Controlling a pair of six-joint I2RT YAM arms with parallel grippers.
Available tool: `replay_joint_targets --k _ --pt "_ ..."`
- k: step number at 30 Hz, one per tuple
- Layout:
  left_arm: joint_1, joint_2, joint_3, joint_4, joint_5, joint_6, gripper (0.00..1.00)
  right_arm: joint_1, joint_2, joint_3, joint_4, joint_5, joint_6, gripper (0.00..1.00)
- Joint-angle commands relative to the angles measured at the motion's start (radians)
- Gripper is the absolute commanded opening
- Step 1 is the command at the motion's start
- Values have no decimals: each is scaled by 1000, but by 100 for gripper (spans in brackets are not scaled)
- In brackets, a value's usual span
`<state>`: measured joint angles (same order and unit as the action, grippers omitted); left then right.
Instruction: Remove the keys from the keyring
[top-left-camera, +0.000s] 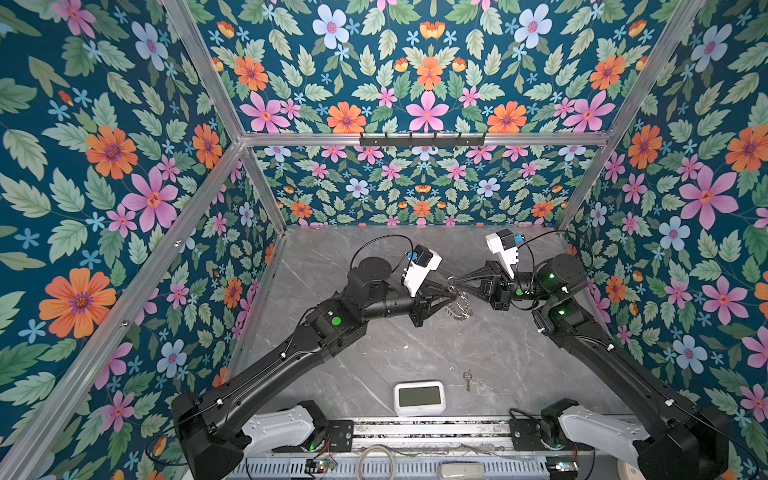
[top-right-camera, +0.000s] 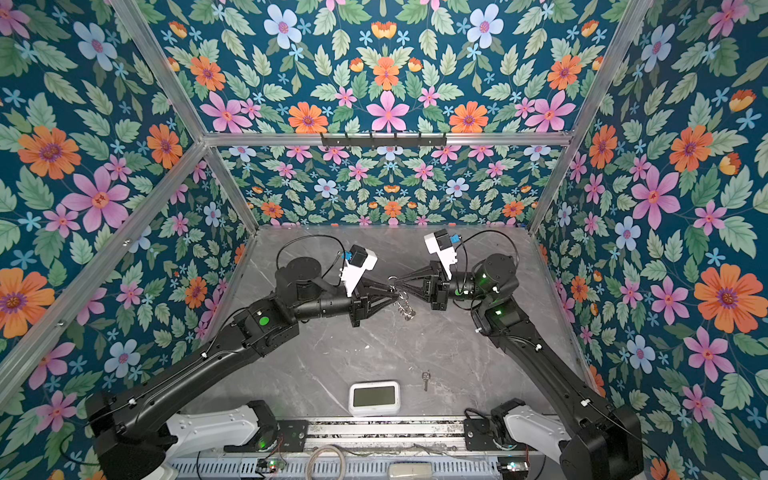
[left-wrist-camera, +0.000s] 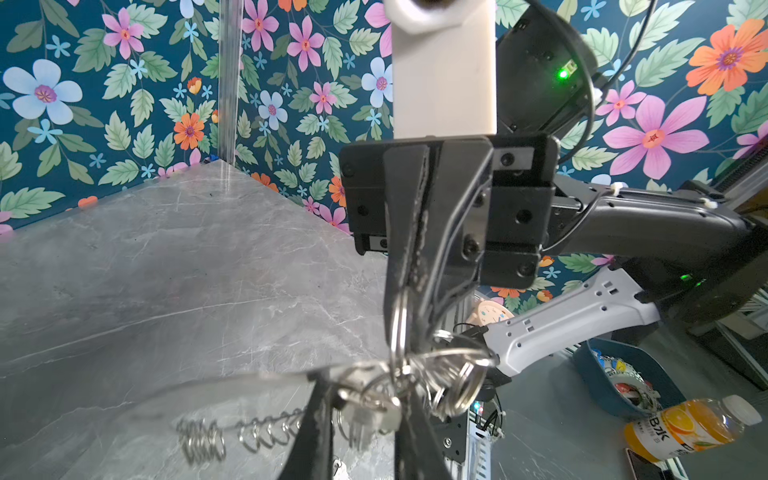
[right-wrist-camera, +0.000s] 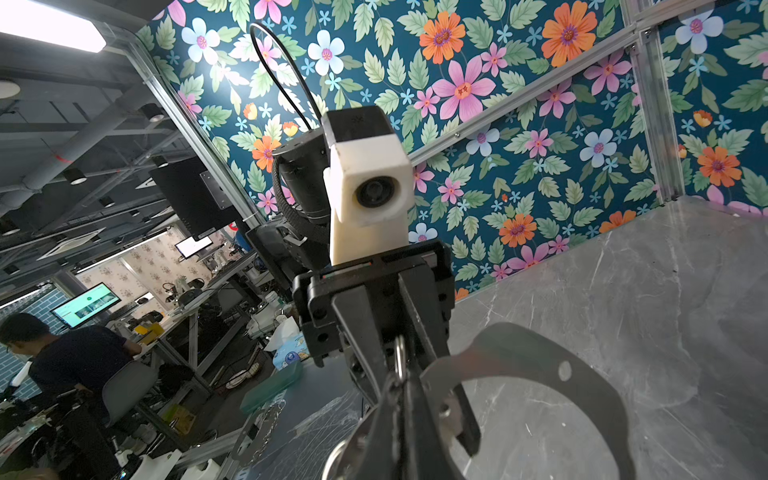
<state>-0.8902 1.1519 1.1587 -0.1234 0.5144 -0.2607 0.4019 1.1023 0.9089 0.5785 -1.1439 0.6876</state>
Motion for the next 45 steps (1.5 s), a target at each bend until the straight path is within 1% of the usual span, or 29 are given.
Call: replay_joint_targets --k 1,3,14,28,33,36,39,45 --pt "0 -4 8 3 -8 5 4 1 -11 3 29 7 -8 0" --pt "0 -7 10 -7 -15 5 0 1 -14 5 15 8 -17 0" --pt "-9 -62 7 -72 -100 17 0 1 -29 7 -27 17 -47 0" --pt "-16 -81 52 -160 -155 36 0 -3 -50 22 -131 30 -114 0" --pt "-16 -80 63 -193 -235 31 0 -3 -61 28 -138 24 -120 0" --pt "-16 -78 78 -206 -264 28 0 -3 -61 28 -139 15 -120 0" --pt "-17 -75 90 -212 -281 26 0 -3 -64 28 -143 3 -123 0" --pt "-16 -63 115 -220 -267 28 0 -2 -69 32 -186 -2 -149 0"
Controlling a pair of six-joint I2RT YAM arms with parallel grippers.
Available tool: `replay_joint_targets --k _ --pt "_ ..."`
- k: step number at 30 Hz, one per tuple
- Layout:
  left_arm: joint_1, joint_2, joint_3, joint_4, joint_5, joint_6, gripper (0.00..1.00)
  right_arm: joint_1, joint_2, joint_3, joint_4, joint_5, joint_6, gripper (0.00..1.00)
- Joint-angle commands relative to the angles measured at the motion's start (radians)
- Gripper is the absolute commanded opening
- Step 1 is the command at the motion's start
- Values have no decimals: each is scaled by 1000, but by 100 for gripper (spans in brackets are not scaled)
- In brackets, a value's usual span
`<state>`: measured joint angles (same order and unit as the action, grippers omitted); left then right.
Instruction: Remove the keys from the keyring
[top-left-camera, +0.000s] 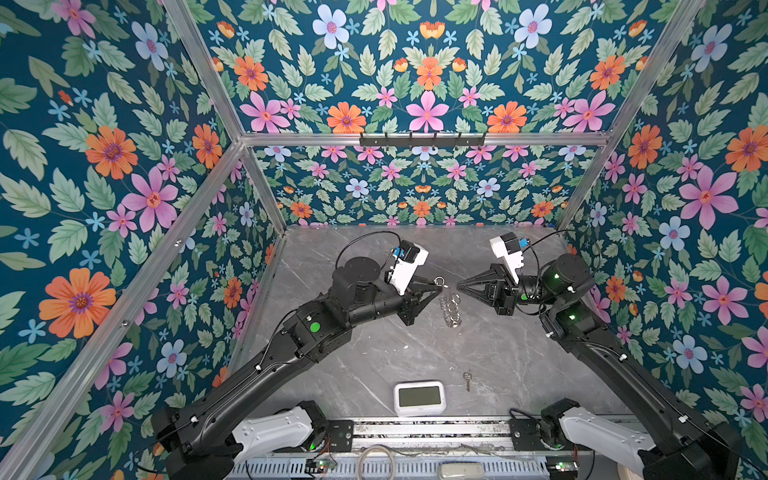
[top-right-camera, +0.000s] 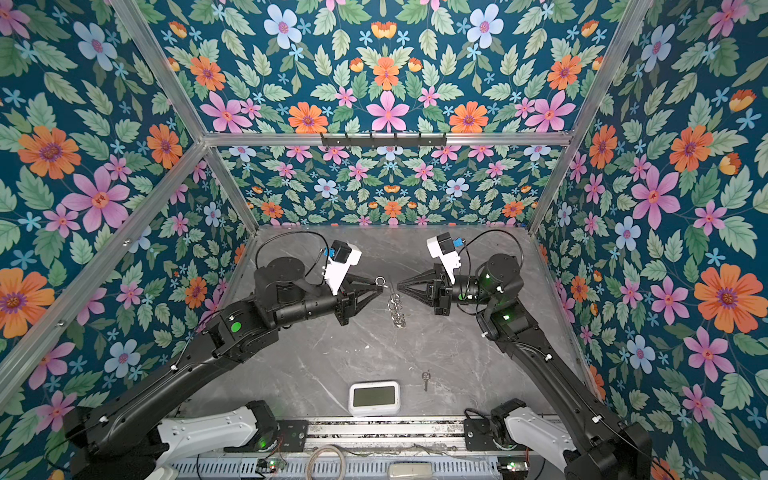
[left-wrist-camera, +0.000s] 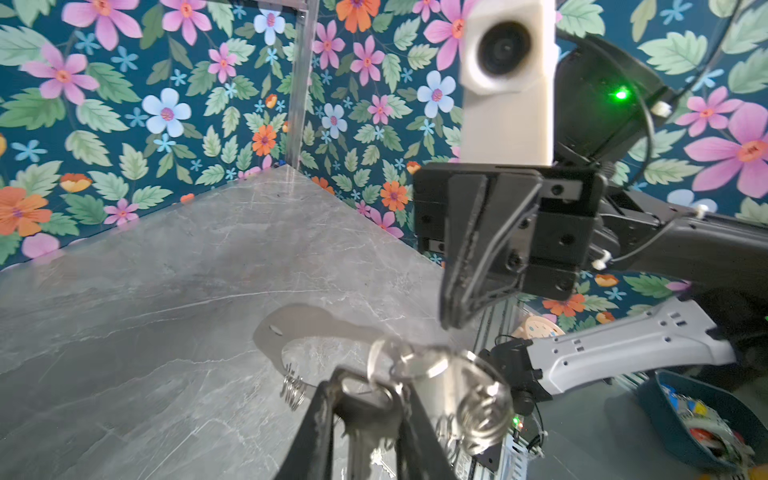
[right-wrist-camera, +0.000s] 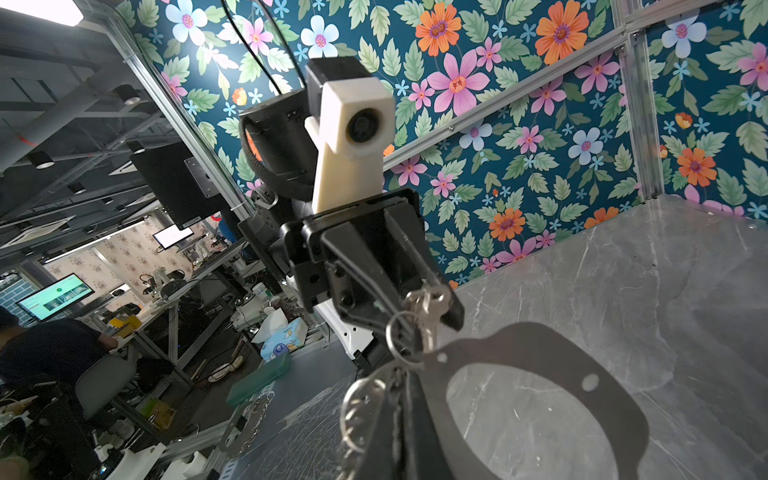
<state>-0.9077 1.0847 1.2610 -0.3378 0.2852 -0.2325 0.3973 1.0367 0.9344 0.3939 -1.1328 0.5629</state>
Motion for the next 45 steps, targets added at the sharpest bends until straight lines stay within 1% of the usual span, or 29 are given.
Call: replay_joint_targets --k 1,7,10,12,13,15,17,20,21,25,29,33,35,37,42,45 --pt "1 5 17 -8 -32 2 0 2 -4 9 -5 -13 -27 0" --pt "-3 17 49 -25 -18 4 0 2 -3 18 -18 -3 -30 0" --pt "-7 32 81 -55 6 18 0 2 -3 35 -84 22 -65 0" --pt "-8 47 112 -88 50 39 0 3 -6 43 -140 60 -96 1" --pt "-8 55 127 -107 69 52 0 2 -10 41 -142 65 -99 7" --pt "-8 74 160 -142 98 70 0 4 -23 28 -135 84 -98 29" --pt "-8 85 180 -160 129 85 0 3 -34 18 -135 107 -102 41" --pt "-8 93 200 -170 193 104 0 3 -56 4 -160 172 -126 49" --pt "-9 98 212 -182 201 113 0 4 -64 -1 -160 186 -130 51" --pt "-8 117 252 -220 275 141 0 7 -80 -8 -166 190 -142 55" --pt "-7 124 267 -222 280 139 0 34 -85 -2 -199 202 -174 54" --pt "-7 126 274 -218 314 138 0 116 -111 26 -323 314 -303 53" --pt "-7 127 283 -237 317 153 0 140 -117 46 -371 343 -348 53" --pt "-7 130 290 -255 337 167 0 145 -123 52 -378 342 -355 53" --pt "-7 135 306 -289 430 198 0 145 -149 44 -386 351 -380 52" --pt "-7 139 314 -301 475 203 0 145 -149 49 -389 307 -381 52"
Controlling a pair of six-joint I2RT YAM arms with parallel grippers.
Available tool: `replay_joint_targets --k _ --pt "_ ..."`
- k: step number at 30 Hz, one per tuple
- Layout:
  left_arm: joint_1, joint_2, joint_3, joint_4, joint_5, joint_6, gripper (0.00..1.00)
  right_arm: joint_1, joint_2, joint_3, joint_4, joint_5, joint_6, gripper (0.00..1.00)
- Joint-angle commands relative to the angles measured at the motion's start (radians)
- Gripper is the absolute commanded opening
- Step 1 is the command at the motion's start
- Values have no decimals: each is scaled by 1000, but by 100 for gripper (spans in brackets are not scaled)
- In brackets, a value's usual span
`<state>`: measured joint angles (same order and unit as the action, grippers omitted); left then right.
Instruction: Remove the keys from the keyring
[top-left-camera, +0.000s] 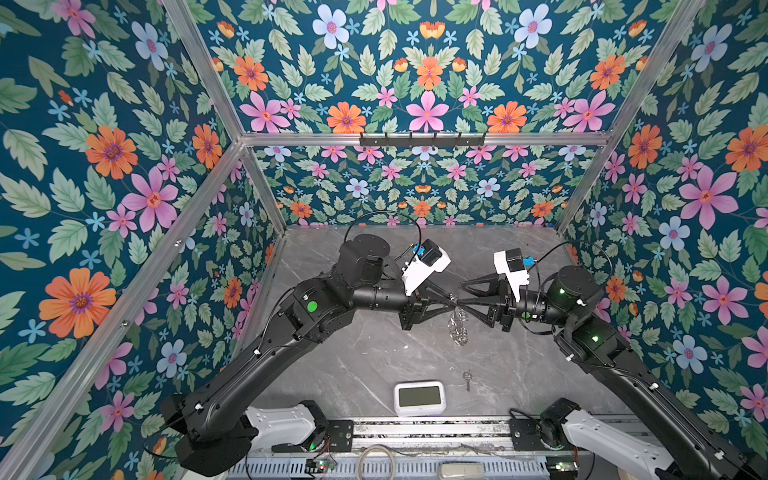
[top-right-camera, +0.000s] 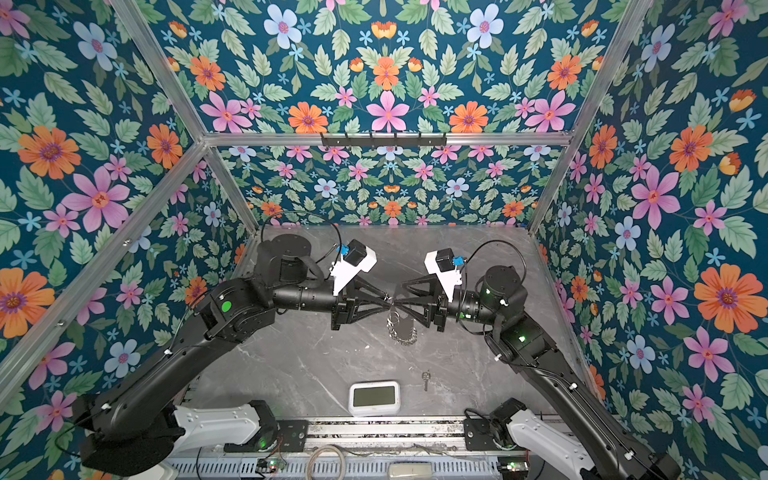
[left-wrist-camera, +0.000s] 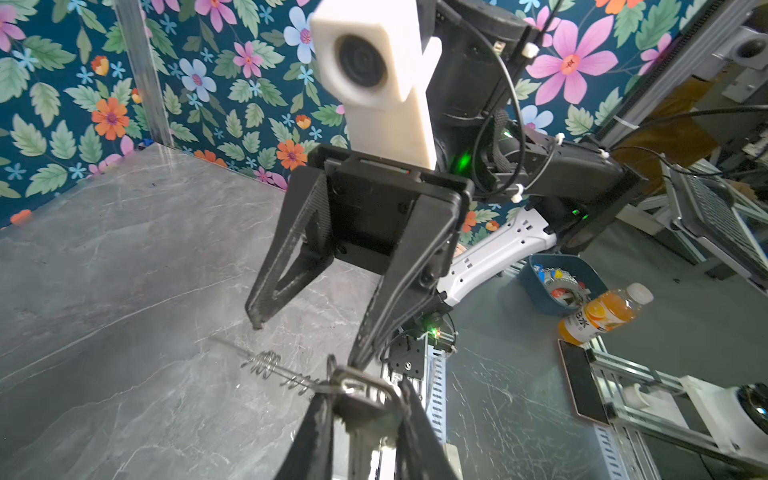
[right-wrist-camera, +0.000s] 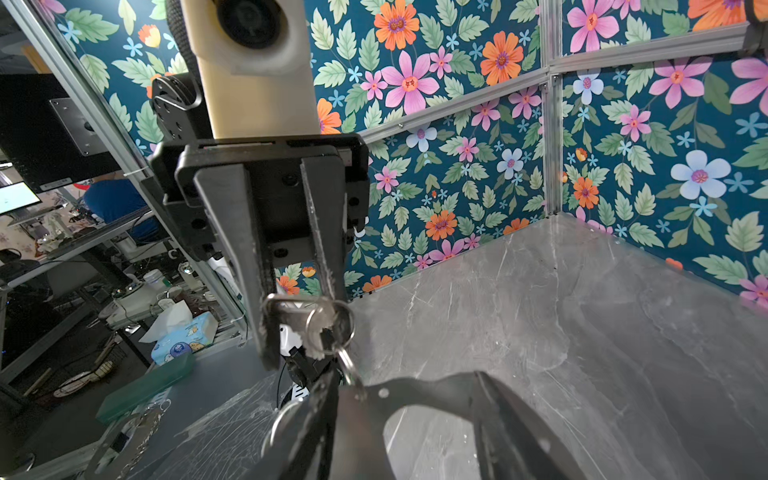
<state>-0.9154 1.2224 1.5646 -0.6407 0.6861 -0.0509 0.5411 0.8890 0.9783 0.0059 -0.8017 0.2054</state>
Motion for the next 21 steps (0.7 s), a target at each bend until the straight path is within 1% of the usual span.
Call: replay_joint_targets --k 1,5,10,21 --pt "1 2 12 1 88 24 0 1 1 8 1 -44 -21 51" --pt "1 0 15 1 106 25 0 4 4 12 5 -83 -16 48" --pt "2 -5 17 22 129 16 0 12 -2 13 6 -96 -14 46" --pt "11 -11 20 55 172 -3 0 45 -13 34 -4 -116 -17 45"
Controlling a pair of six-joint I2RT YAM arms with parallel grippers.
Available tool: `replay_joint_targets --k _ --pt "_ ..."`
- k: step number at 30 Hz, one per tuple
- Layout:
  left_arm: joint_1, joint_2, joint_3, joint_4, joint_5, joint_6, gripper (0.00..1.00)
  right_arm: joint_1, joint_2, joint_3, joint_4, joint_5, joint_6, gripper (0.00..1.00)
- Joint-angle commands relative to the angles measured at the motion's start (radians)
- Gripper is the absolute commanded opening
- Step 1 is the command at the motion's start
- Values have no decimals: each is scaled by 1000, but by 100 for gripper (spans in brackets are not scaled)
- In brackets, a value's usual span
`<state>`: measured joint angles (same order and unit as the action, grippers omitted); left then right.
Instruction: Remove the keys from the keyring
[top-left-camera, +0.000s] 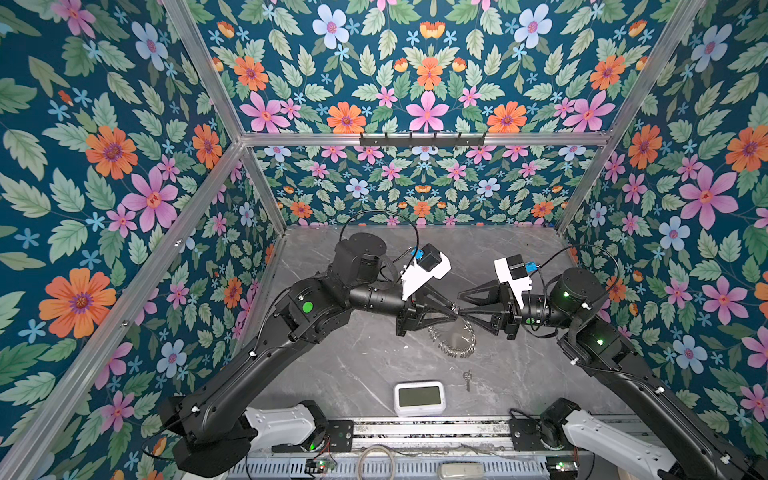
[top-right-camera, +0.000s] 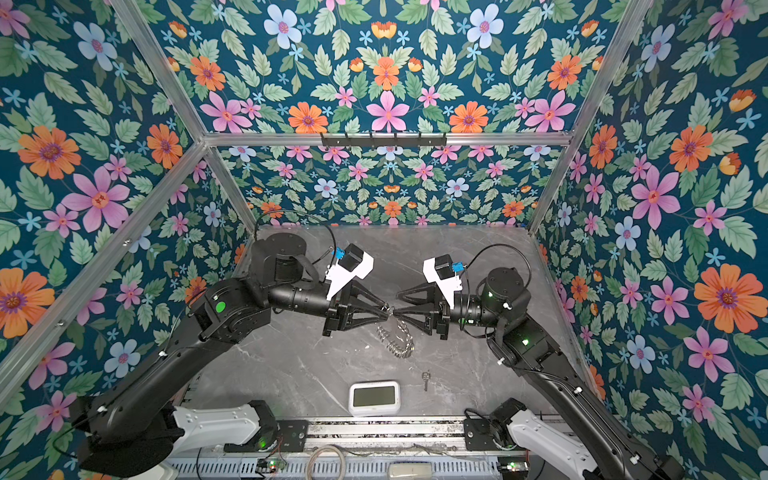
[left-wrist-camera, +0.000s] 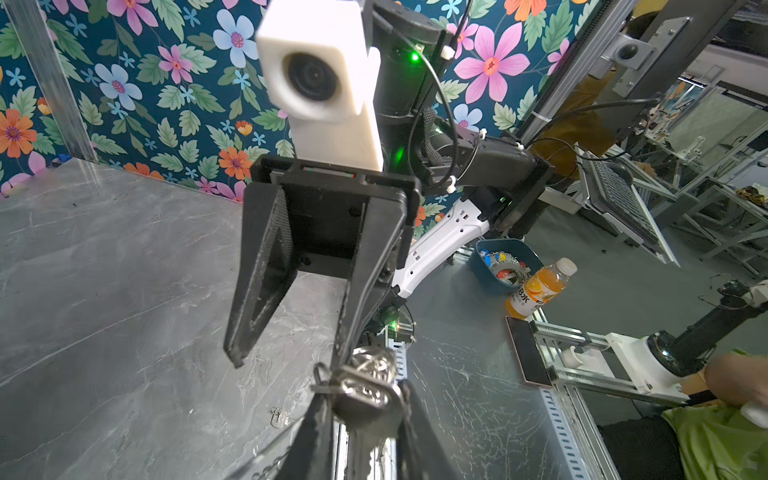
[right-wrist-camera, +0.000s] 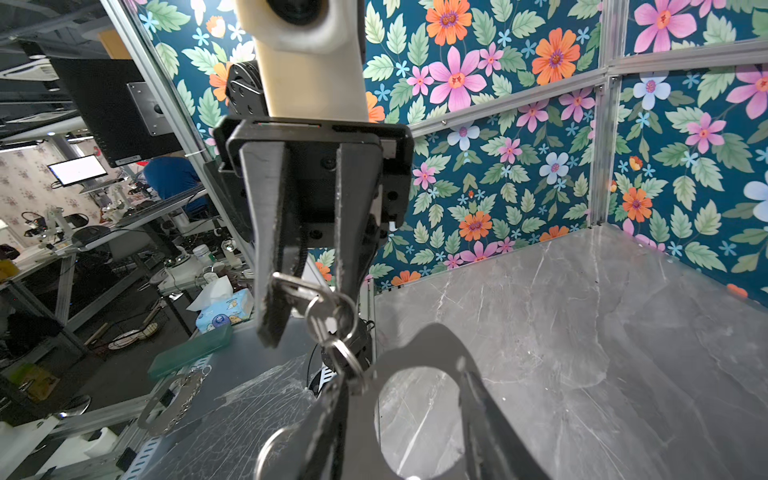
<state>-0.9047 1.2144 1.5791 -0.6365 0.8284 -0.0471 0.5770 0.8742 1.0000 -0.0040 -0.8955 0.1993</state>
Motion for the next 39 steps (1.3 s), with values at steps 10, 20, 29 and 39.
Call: replay_joint_targets --k 10,20,29,39 --pt "3 -10 -2 79 44 -26 0 63 19 43 -29 0 -52 37" --pt "3 -13 -8 95 44 -37 0 69 26 46 -24 13 -54 17" --pt "4 -21 -6 100 -6 -45 0 69 24 48 -28 15 -57 0" --pt "6 -12 31 41 -71 -31 0 69 14 61 -47 18 -57 0"
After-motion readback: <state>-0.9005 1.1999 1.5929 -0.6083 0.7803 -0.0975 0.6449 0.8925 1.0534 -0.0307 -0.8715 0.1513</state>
